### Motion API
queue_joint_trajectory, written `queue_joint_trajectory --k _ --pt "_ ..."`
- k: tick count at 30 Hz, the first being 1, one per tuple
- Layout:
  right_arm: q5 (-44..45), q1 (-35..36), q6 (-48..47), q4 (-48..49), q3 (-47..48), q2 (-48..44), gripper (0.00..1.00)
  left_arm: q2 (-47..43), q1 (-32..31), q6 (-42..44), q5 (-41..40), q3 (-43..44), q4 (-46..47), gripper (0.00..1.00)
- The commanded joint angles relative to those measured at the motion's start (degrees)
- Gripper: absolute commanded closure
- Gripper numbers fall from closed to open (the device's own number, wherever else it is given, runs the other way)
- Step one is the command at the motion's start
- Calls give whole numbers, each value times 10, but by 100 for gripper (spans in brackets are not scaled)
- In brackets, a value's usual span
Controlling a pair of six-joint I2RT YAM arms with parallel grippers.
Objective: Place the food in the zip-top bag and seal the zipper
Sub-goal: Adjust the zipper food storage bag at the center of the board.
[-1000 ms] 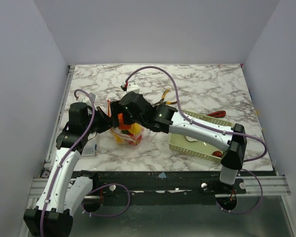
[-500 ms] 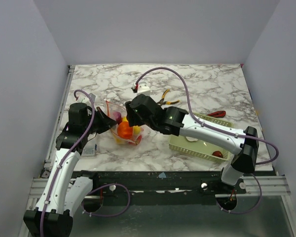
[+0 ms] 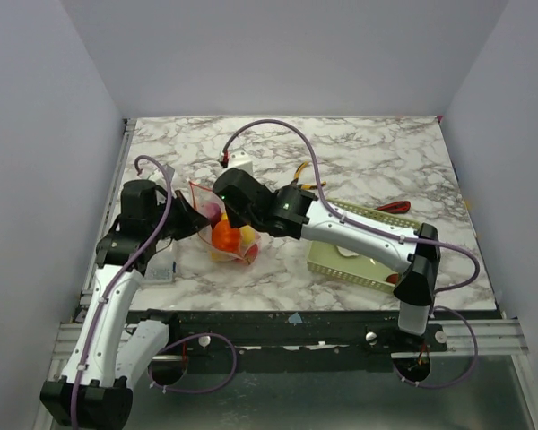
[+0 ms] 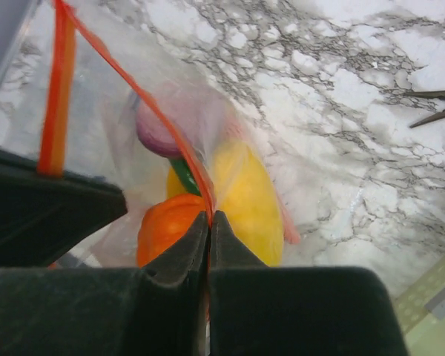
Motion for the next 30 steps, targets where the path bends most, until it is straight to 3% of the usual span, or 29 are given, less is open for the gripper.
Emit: queue_joint_trajectory --k 1,3,6,10,13,18,23,30 --pt "26 47 44 -143 113 -15 100 -20 -2 53 -25 104 -86 100" --pt "-20 47 72 -120 64 -40 100 -30 -2 55 -22 112 -80 100" --pt "-43 47 111 15 -90 -98 100 -21 -2 35 21 78 -31 100" --pt "-47 46 140 177 -221 -145 100 64 -2 45 68 55 -26 100" --pt "-52 47 145 181 -221 -149 100 95 -2 63 97 92 -65 100" --pt "-87 47 162 229 -236 -181 100 -3 -23 -16 152 56 37 100" --pt "-73 47 218 304 -307 -214 100 10 -31 -41 182 28 61 96" --pt "-50 48 254 404 -400 -247 100 28 -41 -42 194 -7 84 81"
